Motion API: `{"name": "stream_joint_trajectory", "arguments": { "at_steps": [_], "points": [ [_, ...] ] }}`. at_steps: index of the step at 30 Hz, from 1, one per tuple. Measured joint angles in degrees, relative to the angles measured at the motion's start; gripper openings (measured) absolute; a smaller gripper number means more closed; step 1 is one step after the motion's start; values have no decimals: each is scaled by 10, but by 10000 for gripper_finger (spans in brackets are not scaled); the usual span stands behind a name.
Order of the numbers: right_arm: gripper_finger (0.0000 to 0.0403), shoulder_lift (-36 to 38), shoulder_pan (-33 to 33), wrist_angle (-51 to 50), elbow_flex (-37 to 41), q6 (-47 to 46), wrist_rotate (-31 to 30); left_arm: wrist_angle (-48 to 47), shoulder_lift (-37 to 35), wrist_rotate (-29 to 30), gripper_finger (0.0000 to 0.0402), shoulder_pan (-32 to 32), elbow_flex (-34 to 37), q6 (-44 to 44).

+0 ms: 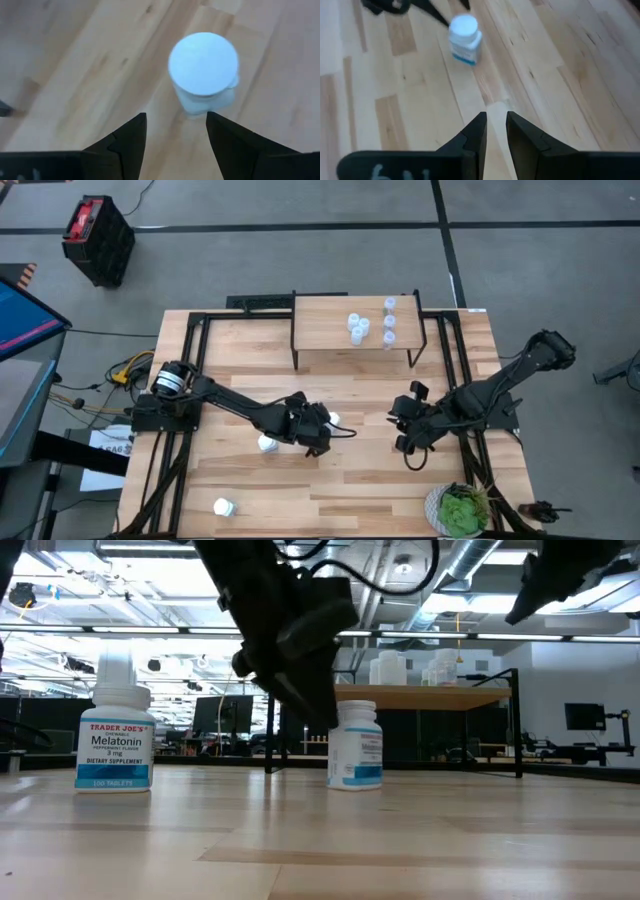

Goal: Pick and place medicine bottles onto shelf by color
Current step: Put the top opaque medicine bottle onto the left side of the shelf

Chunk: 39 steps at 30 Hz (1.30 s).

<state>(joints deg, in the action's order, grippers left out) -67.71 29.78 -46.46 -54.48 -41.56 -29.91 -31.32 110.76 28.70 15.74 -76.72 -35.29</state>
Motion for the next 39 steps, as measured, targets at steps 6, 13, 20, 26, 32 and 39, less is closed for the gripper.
{"name": "stream_joint_trajectory", "arguments": {
  "at_steps": [6, 13, 20, 26, 32, 39],
  "points": [
    [97, -7, 0, 1, 0, -4, 0, -13, 0, 26, 194, -15, 0, 26],
    [97, -10, 0, 3, 0, -17, 0, -4, 0, 33, 194, -41, 0, 63],
    [97, -10, 0, 2, 0, -20, 0, -47, -9, 33, 194, -57, 0, 106],
    [97, -10, 0, 2, 0, -21, 0, -102, -39, -16, 194, -48, 0, 91],
    [97, -10, 0, 2, 0, -20, 0, -90, -38, -128, 204, -33, 0, 91],
    [97, -10, 0, 2, 0, -20, 0, -87, -38, -129, 254, -36, 0, 100]
  ]
}}
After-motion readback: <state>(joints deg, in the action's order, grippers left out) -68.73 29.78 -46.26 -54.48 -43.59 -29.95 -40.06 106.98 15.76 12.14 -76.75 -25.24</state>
